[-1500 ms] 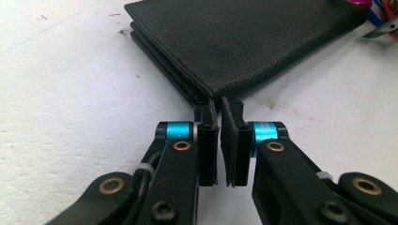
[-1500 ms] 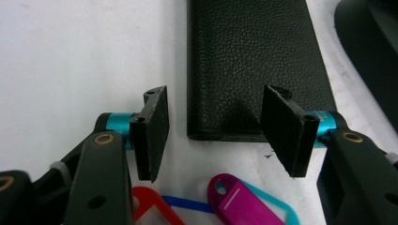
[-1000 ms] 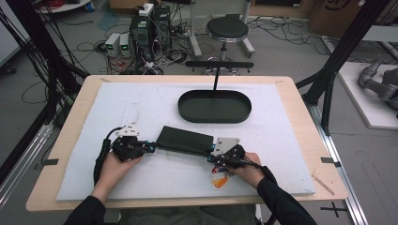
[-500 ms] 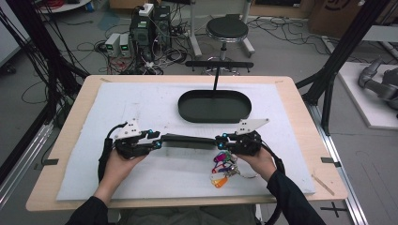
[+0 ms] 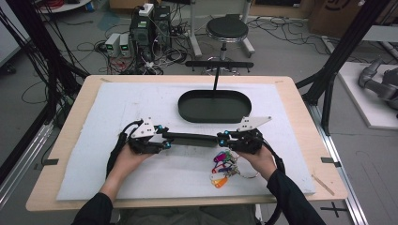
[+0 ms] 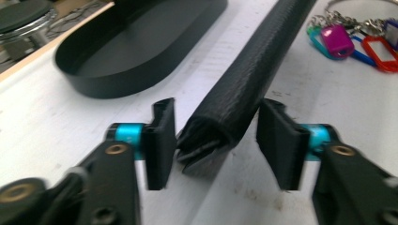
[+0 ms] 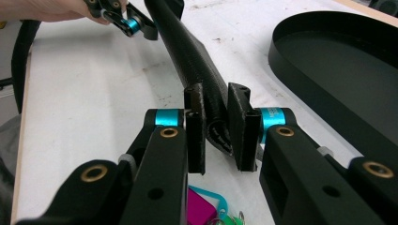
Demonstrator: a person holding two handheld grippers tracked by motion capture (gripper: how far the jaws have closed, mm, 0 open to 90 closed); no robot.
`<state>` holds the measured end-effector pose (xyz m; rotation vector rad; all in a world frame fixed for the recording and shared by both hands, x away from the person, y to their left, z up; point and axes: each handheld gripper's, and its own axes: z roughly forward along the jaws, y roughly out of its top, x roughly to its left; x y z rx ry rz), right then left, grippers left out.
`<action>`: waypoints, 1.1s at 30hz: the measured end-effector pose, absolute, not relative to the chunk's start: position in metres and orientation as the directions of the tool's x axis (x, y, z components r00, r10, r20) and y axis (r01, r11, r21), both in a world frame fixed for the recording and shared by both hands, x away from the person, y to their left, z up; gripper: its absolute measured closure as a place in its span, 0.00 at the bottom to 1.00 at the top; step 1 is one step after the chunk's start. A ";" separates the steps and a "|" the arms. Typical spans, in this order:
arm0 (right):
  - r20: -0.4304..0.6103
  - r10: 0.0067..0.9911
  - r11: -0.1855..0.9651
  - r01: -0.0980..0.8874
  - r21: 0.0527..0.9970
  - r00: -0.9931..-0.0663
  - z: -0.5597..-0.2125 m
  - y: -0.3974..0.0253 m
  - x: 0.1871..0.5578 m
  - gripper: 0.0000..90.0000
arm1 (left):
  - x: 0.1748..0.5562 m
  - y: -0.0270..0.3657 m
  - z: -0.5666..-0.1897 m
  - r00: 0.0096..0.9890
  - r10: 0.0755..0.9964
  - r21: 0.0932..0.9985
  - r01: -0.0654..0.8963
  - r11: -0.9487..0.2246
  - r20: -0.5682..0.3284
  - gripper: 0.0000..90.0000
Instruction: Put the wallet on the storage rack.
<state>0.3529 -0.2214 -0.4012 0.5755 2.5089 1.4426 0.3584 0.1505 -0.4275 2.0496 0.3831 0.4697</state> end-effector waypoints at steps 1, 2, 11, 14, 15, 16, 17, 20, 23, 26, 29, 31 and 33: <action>0.027 0.427 0.449 0.237 0.862 -0.904 -0.401 -0.222 0.353 0.87 | 0.359 0.150 -0.427 0.876 0.449 0.870 0.073 -0.487 0.177 0.61; 0.028 0.438 0.442 0.242 0.864 -0.898 -0.401 -0.223 0.354 0.86 | 0.359 0.150 -0.427 0.878 0.446 0.871 0.073 -0.486 0.175 0.67; 0.076 0.527 0.395 0.323 0.860 -0.846 -0.407 -0.237 0.367 0.50 | 0.357 0.152 -0.423 0.913 0.405 0.901 0.127 -0.415 0.058 0.83; 0.070 0.525 0.391 0.313 0.866 -0.849 -0.406 -0.238 0.366 0.44 | 0.355 0.154 -0.420 0.922 0.386 0.912 0.137 -0.386 0.025 0.84; 0.065 0.520 0.387 0.303 0.871 -0.851 -0.406 -0.238 0.366 0.43 | 0.354 0.155 -0.419 0.925 0.381 0.917 0.139 -0.375 0.016 0.84; 0.068 0.514 0.386 0.301 0.872 -0.855 -0.406 -0.238 0.366 0.42 | 0.353 0.156 -0.418 0.925 0.380 0.920 0.141 -0.365 0.008 0.84; 0.071 0.503 0.388 0.298 0.872 -0.861 -0.406 -0.237 0.366 0.41 | 0.353 0.156 -0.417 0.926 0.378 0.923 0.145 -0.356 0.001 0.84; 0.070 0.477 0.399 0.286 0.871 -0.876 -0.407 -0.234 0.365 0.41 | 0.353 0.159 -0.416 0.928 0.369 0.937 0.172 -0.303 -0.051 0.84; 0.065 0.469 0.415 0.285 0.864 -0.881 -0.409 -0.230 0.365 0.39 | 0.352 0.161 -0.416 0.929 0.360 0.950 0.186 -0.251 -0.087 0.84; 0.070 0.468 0.422 0.293 0.858 -0.881 -0.411 -0.228 0.367 0.38 | 0.350 0.162 -0.417 0.933 0.343 0.959 0.192 -0.208 -0.113 0.84; 0.099 0.455 0.413 0.308 0.857 -0.885 -0.412 -0.227 0.368 0.39 | 0.348 0.160 -0.416 0.937 0.321 0.966 0.198 -0.165 -0.137 0.84; 0.099 0.426 0.407 0.288 0.867 -0.899 -0.411 -0.227 0.367 0.46 | 0.347 0.159 -0.415 0.942 0.306 0.970 0.194 -0.150 -0.141 0.84; 0.099 0.393 0.402 0.268 0.875 -0.914 -0.409 -0.227 0.365 0.58 | 0.346 0.159 -0.414 0.943 0.302 0.971 0.188 -0.148 -0.136 0.84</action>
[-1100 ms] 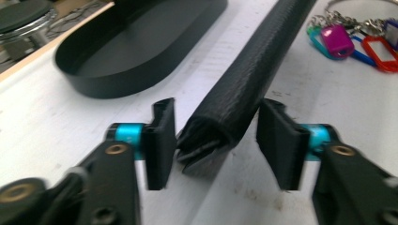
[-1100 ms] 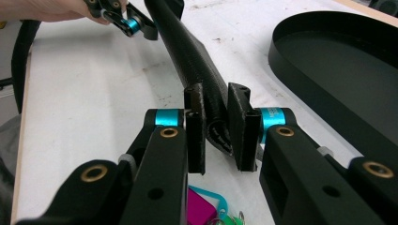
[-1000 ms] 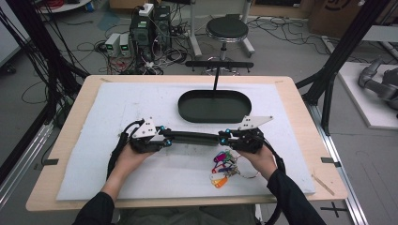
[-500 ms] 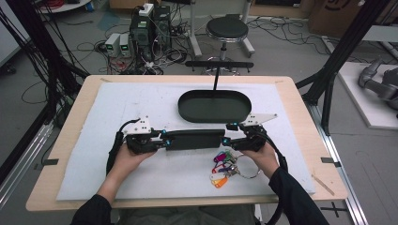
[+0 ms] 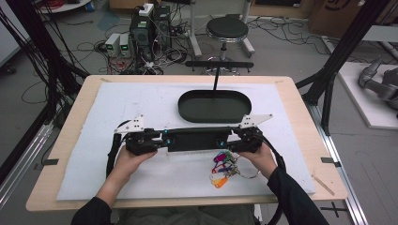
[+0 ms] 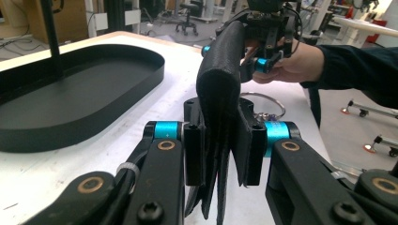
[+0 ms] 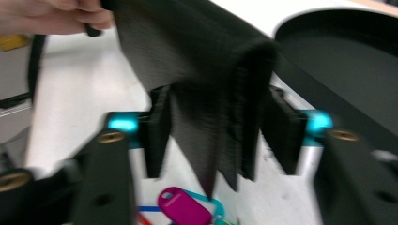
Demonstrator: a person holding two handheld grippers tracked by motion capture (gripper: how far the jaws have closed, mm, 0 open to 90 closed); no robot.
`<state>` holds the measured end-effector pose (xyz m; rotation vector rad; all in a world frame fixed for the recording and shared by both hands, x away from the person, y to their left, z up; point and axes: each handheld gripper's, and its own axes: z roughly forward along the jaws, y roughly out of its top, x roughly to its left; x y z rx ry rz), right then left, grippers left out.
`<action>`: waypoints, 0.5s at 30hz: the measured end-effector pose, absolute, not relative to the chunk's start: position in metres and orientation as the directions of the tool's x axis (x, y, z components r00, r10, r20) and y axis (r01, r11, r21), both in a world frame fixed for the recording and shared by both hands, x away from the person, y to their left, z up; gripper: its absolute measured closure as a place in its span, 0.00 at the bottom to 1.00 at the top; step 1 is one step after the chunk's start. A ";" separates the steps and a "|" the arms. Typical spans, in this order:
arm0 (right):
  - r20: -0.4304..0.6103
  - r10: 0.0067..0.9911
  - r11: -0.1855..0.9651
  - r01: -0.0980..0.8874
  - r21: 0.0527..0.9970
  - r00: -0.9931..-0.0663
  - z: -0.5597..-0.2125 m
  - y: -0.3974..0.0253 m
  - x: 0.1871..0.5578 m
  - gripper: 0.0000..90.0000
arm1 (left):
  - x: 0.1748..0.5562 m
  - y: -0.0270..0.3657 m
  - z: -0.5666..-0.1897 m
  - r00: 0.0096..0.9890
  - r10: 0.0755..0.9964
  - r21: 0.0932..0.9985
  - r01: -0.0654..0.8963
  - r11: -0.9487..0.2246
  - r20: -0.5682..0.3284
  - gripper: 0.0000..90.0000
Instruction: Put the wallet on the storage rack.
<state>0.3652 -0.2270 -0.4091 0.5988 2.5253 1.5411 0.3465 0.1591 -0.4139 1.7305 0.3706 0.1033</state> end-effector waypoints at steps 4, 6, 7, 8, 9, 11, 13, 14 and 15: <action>0.090 0.359 0.393 0.239 0.888 -0.929 -0.406 -0.229 0.363 0.73 | 0.347 0.163 -0.413 0.942 0.307 0.972 0.186 -0.145 -0.135 0.84; 0.099 0.336 0.390 0.234 0.891 -0.937 -0.405 -0.230 0.362 0.79 | 0.347 0.164 -0.412 0.942 0.311 0.973 0.179 -0.146 -0.127 0.83; 0.087 0.330 0.390 0.220 0.894 -0.940 -0.405 -0.230 0.362 0.81 | 0.347 0.164 -0.412 0.941 0.314 0.973 0.177 -0.145 -0.124 0.83; 0.084 0.322 0.389 0.213 0.896 -0.943 -0.404 -0.230 0.361 0.83 | 0.347 0.165 -0.412 0.941 0.314 0.973 0.178 -0.144 -0.125 0.83; 0.087 0.320 0.384 0.213 0.898 -0.943 -0.403 -0.230 0.360 0.84 | 0.347 0.165 -0.412 0.940 0.317 0.974 0.176 -0.142 -0.124 0.83; 0.089 0.307 0.376 0.206 0.903 -0.948 -0.402 -0.230 0.359 0.86 | 0.347 0.165 -0.412 0.937 0.328 0.973 0.179 -0.145 -0.123 0.81; 0.076 0.307 0.371 0.193 0.908 -0.949 -0.400 -0.231 0.357 0.86 | 0.347 0.164 -0.412 0.929 0.349 0.971 0.184 -0.151 -0.122 0.77; 0.066 0.305 0.372 0.183 0.910 -0.950 -0.399 -0.231 0.356 0.86 | 0.347 0.164 -0.413 0.927 0.356 0.970 0.187 -0.159 -0.120 0.75; 0.056 0.308 0.376 0.176 0.910 -0.950 -0.399 -0.230 0.355 0.86 | 0.347 0.164 -0.413 0.925 0.360 0.969 0.189 -0.161 -0.121 0.72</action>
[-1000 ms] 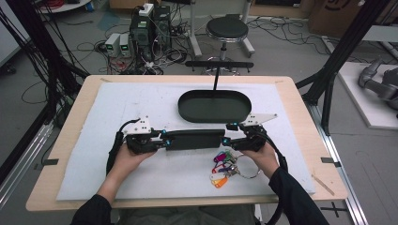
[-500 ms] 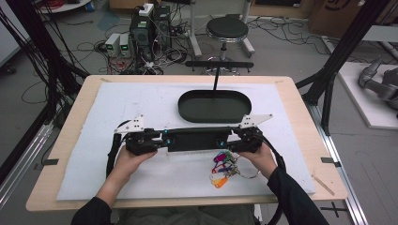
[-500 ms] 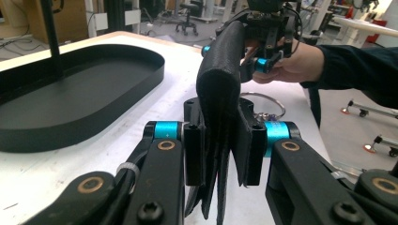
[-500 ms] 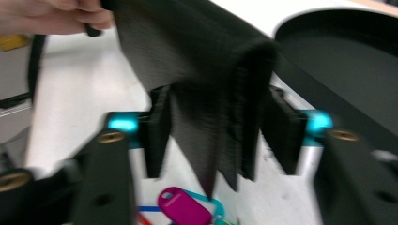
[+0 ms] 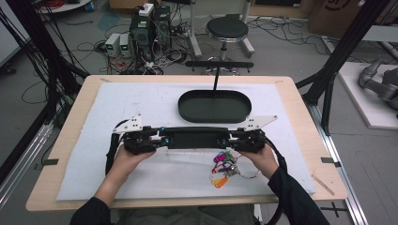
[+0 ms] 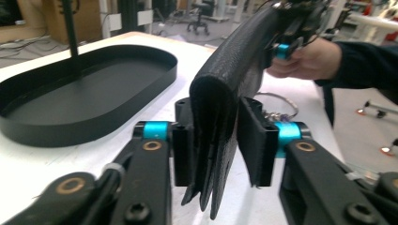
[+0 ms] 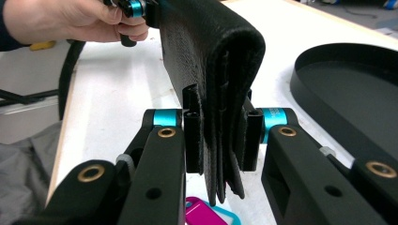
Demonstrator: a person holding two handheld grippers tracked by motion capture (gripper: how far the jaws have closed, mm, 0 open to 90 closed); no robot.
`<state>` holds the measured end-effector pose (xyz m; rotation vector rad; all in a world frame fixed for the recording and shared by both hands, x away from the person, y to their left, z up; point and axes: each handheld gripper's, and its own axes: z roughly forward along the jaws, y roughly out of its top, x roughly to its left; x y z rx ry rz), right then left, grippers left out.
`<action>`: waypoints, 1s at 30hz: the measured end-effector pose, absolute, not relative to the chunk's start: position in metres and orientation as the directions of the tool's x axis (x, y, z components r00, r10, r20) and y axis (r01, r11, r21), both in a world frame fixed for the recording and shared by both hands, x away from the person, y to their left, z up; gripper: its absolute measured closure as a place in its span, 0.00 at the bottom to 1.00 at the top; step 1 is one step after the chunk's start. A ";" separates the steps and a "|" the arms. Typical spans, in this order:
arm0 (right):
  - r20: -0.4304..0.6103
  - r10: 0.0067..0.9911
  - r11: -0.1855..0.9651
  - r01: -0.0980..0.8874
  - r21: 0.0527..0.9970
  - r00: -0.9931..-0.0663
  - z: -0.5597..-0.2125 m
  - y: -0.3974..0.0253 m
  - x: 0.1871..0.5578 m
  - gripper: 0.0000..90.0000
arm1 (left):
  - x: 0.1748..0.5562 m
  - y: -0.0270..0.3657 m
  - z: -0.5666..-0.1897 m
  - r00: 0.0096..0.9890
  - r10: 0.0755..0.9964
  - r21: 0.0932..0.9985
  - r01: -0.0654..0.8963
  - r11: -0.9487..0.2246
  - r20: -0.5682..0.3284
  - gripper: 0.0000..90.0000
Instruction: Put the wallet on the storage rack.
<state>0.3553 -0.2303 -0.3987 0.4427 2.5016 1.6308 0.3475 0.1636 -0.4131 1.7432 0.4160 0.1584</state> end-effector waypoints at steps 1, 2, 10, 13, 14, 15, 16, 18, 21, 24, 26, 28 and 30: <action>0.050 0.313 0.374 0.171 0.911 -0.948 -0.398 -0.230 0.354 0.86 | 0.348 0.163 -0.413 0.921 0.370 0.967 0.193 -0.165 -0.120 0.70; 0.044 0.313 0.374 0.165 0.912 -0.949 -0.398 -0.229 0.353 0.87 | 0.348 0.163 -0.414 0.919 0.374 0.966 0.195 -0.170 -0.120 0.66; 0.031 0.394 0.314 0.166 0.935 -0.919 -0.391 -0.241 0.354 0.87 | 0.346 0.167 -0.411 0.889 0.442 0.960 0.217 -0.177 -0.120 0.51; 0.037 0.440 0.289 0.181 0.940 -0.897 -0.389 -0.250 0.356 0.87 | 0.340 0.168 -0.406 0.886 0.456 0.960 0.199 -0.196 -0.090 0.49; 0.036 0.455 0.287 0.185 0.940 -0.890 -0.388 -0.253 0.358 0.87 | 0.337 0.168 -0.404 0.887 0.456 0.960 0.186 -0.208 -0.073 0.49; 0.032 0.469 0.284 0.185 0.941 -0.883 -0.387 -0.255 0.359 0.87 | 0.334 0.169 -0.402 0.886 0.459 0.961 0.175 -0.213 -0.060 0.49; 0.032 0.485 0.279 0.189 0.942 -0.874 -0.387 -0.258 0.360 0.87 | 0.332 0.169 -0.400 0.884 0.464 0.962 0.167 -0.214 -0.050 0.49; 0.031 0.513 0.269 0.195 0.943 -0.858 -0.386 -0.263 0.363 0.87 | 0.327 0.171 -0.397 0.878 0.477 0.963 0.157 -0.217 -0.035 0.47; 0.017 0.556 0.268 0.198 0.943 -0.831 -0.384 -0.267 0.367 0.87 | 0.320 0.173 -0.393 0.868 0.496 0.963 0.137 -0.234 -0.003 0.44; 0.008 0.589 0.258 0.197 0.946 -0.808 -0.380 -0.271 0.373 0.87 | 0.312 0.176 -0.390 0.855 0.518 0.963 0.120 -0.241 0.023 0.42; 0.009 0.604 0.252 0.201 0.947 -0.797 -0.379 -0.273 0.378 0.87 | 0.306 0.179 -0.389 0.850 0.526 0.964 0.114 -0.241 0.031 0.41; 0.008 0.614 0.251 0.205 0.946 -0.790 -0.379 -0.274 0.384 0.87 | 0.299 0.182 -0.389 0.845 0.534 0.965 0.108 -0.238 0.037 0.41; 0.007 0.625 0.251 0.209 0.945 -0.781 -0.379 -0.274 0.388 0.87 | 0.291 0.184 -0.390 0.840 0.540 0.968 0.102 -0.229 0.039 0.40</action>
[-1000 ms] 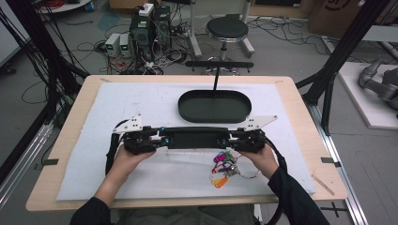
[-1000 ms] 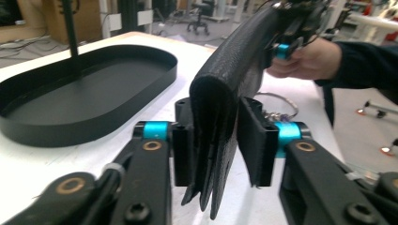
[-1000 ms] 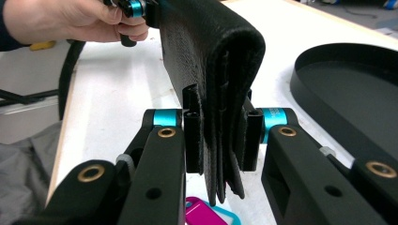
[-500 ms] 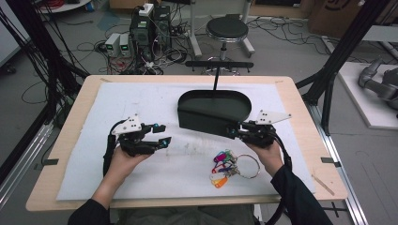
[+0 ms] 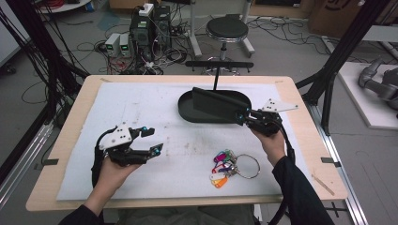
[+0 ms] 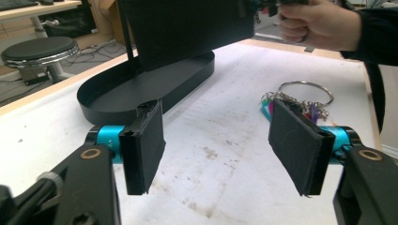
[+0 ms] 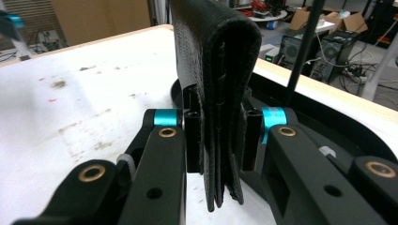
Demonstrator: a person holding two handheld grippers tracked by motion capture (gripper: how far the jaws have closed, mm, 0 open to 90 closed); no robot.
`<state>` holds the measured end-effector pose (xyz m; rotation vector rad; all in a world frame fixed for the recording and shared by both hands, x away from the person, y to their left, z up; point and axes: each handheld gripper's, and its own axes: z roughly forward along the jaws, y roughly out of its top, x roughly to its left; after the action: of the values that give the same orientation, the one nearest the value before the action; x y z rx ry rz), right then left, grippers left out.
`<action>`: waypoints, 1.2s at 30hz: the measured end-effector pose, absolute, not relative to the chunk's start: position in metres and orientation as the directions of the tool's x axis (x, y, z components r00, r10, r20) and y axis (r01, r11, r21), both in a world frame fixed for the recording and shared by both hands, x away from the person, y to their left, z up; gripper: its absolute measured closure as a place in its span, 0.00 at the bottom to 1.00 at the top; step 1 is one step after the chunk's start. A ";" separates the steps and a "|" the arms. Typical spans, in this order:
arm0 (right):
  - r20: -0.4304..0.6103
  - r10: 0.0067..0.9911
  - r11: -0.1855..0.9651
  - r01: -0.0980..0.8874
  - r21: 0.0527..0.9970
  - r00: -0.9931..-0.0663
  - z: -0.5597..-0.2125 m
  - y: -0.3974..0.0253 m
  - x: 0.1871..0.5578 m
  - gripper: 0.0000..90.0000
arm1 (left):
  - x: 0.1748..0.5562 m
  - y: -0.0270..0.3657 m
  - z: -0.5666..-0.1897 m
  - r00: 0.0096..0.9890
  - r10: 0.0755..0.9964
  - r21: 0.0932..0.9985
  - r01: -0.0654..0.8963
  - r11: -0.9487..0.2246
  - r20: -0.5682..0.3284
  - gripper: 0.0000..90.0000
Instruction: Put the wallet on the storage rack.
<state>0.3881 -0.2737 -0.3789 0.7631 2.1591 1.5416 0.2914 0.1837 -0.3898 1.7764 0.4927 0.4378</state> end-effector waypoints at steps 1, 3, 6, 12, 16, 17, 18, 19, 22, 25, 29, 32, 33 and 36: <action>0.010 0.627 0.251 0.214 0.944 -0.779 -0.379 -0.273 0.390 0.87 | 0.287 0.184 -0.391 0.837 0.545 0.969 0.098 -0.225 0.042 0.39; 0.004 0.632 0.252 0.211 0.944 -0.775 -0.378 -0.272 0.395 0.87 | 0.280 0.186 -0.394 0.833 0.552 0.970 0.094 -0.223 0.046 0.39; 0.018 0.646 0.227 0.214 0.950 -0.763 -0.381 -0.271 0.401 0.87 | 0.272 0.187 -0.401 0.821 0.568 0.969 0.089 -0.231 0.060 0.39; 0.006 0.668 0.247 0.229 0.942 -0.744 -0.383 -0.267 0.415 0.87 | 0.269 0.189 -0.408 0.811 0.582 0.966 0.101 -0.238 0.059 0.38; 0.001 0.670 0.252 0.228 0.940 -0.743 -0.383 -0.262 0.426 0.87 | 0.268 0.189 -0.408 0.807 0.586 0.965 0.089 -0.247 0.075 0.38; -0.002 0.671 0.253 0.227 0.941 -0.742 -0.385 -0.261 0.428 0.87 | 0.267 0.189 -0.408 0.806 0.587 0.965 0.088 -0.247 0.077 0.38; 0.004 0.673 0.250 0.232 0.940 -0.739 -0.387 -0.260 0.430 0.87 | 0.266 0.190 -0.408 0.804 0.589 0.966 0.085 -0.246 0.080 0.38; 0.009 0.671 0.248 0.237 0.939 -0.741 -0.389 -0.259 0.432 0.87 | 0.266 0.190 -0.408 0.804 0.588 0.966 0.081 -0.246 0.083 0.38; 0.009 0.678 0.261 0.252 0.932 -0.735 -0.396 -0.256 0.438 0.87 | 0.266 0.191 -0.407 0.804 0.589 0.967 0.079 -0.243 0.083 0.38; 0.006 0.686 0.265 0.258 0.929 -0.727 -0.401 -0.253 0.444 0.87 | 0.265 0.191 -0.408 0.805 0.587 0.967 0.077 -0.244 0.084 0.38; 0.010 0.688 0.260 0.260 0.930 -0.725 -0.408 -0.251 0.450 0.87 | 0.265 0.191 -0.407 0.807 0.585 0.967 0.074 -0.244 0.086 0.38; 0.005 0.694 0.262 0.259 0.930 -0.720 -0.411 -0.250 0.453 0.87 | 0.266 0.191 -0.407 0.806 0.586 0.967 0.074 -0.244 0.086 0.38; 0.003 0.695 0.267 0.262 0.928 -0.719 -0.412 -0.249 0.454 0.87 | 0.266 0.191 -0.407 0.807 0.585 0.967 0.075 -0.243 0.085 0.38; 0.016 0.683 0.285 0.286 0.915 -0.730 -0.411 -0.247 0.461 0.87 | 0.266 0.190 -0.407 0.810 0.582 0.969 0.078 -0.236 0.076 0.38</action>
<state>0.4607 -0.2474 -0.4108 0.8735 2.1799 1.4311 0.2661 0.1898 -0.4073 1.7666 0.5106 0.5091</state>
